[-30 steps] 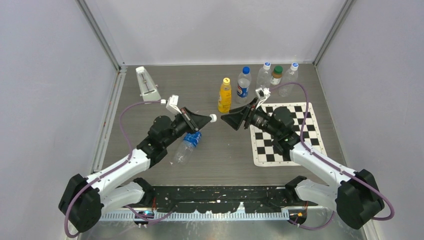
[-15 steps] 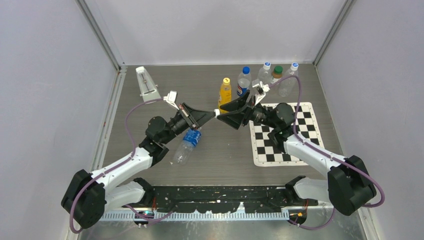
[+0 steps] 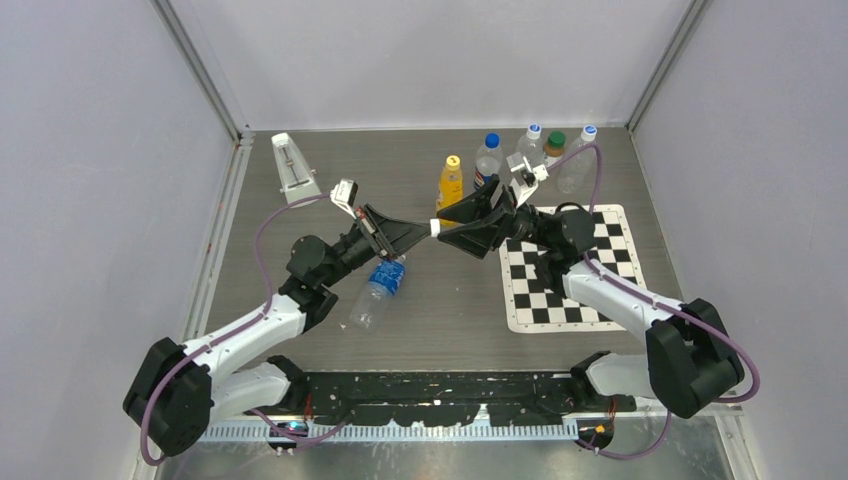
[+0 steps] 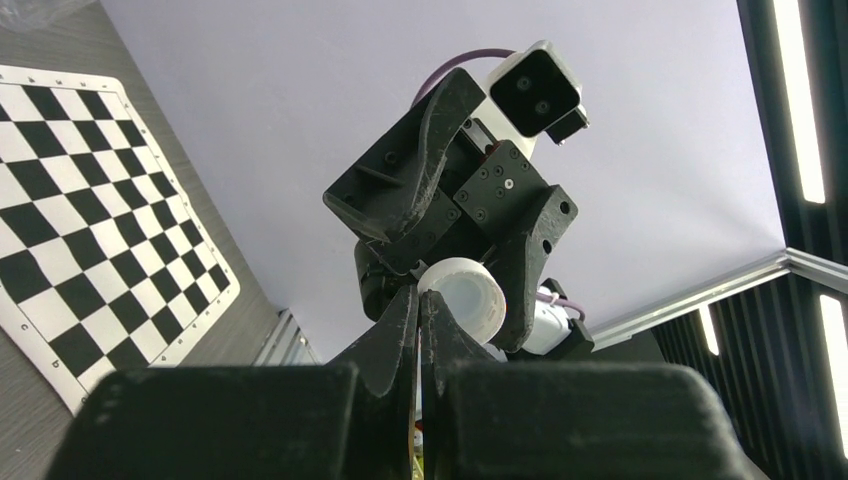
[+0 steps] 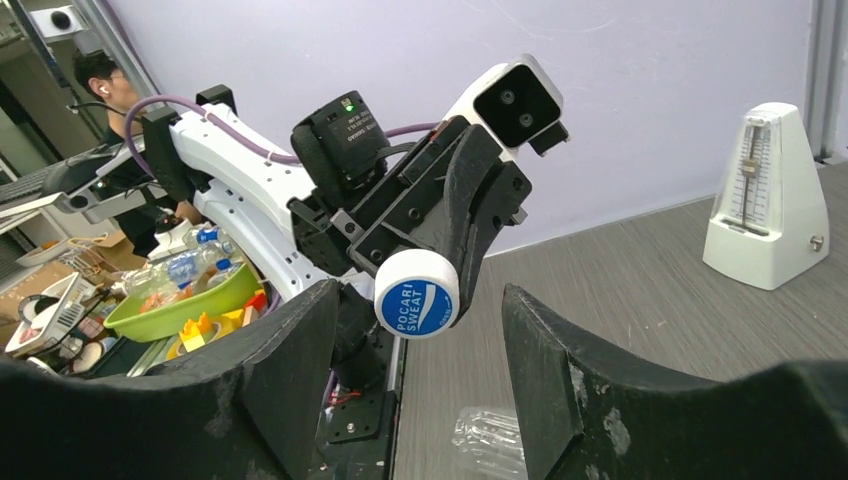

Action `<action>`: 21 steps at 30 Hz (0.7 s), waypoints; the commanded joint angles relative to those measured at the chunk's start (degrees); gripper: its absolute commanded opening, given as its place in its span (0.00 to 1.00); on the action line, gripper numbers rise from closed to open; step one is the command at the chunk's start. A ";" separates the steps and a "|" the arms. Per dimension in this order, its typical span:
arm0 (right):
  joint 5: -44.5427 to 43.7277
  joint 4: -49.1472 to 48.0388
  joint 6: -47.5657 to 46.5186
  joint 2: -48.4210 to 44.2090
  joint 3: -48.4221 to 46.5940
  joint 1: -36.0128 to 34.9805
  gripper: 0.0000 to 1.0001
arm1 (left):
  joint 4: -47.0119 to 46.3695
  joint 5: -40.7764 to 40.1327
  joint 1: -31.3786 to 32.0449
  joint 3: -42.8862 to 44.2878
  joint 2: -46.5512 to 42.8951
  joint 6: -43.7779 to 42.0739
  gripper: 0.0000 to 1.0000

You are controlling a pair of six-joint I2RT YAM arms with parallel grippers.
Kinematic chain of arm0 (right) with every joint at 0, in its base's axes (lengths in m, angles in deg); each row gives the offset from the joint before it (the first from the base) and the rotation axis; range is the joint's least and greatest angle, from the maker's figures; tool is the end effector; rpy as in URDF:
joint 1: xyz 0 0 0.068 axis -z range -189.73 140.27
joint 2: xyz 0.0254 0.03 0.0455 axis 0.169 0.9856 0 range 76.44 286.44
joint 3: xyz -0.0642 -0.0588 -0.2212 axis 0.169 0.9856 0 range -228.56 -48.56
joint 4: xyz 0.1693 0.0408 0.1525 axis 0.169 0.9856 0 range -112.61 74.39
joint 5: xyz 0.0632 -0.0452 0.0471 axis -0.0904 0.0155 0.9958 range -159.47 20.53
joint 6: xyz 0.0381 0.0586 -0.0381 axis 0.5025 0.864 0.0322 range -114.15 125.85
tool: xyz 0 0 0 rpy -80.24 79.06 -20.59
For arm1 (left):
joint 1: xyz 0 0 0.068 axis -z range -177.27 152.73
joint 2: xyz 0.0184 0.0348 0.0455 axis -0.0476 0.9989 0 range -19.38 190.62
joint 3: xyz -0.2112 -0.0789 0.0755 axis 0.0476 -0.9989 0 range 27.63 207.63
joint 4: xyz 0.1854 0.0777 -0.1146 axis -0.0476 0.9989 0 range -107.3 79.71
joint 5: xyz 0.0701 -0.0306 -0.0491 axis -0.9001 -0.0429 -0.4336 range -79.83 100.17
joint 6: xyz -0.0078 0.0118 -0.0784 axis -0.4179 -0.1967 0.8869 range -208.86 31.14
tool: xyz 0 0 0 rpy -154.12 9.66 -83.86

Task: Screw on the bottle caps
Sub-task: Pick up the bottle cap from the center of the board.

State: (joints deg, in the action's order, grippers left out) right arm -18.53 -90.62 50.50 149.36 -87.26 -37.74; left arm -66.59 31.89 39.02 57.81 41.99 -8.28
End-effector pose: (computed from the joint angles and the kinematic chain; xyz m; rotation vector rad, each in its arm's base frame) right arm 0.2046 0.1692 0.3261 -0.7519 1.1398 1.5215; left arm 0.1904 -0.1713 0.2973 -0.1998 1.5531 -1.9308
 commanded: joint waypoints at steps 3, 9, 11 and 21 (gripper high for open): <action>3.28 -6.10 2.61 0.38 -3.27 0.15 0.66 | -4.27 1.85 0.05 1.22 -0.01 0.88 0.00; 6.03 -9.51 5.83 2.06 -4.26 0.15 0.63 | -4.54 2.41 0.44 1.85 0.30 0.90 0.00; 6.76 -10.36 6.79 2.86 -4.68 0.15 0.62 | -4.58 2.61 0.51 1.86 0.27 0.90 0.00; 9.08 -11.13 8.47 4.20 -5.65 0.19 0.55 | -4.55 2.88 0.65 2.16 0.46 0.90 0.00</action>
State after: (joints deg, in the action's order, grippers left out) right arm -11.17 -97.51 57.95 153.34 -90.32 -37.74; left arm -67.69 33.79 39.48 57.83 42.27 -7.83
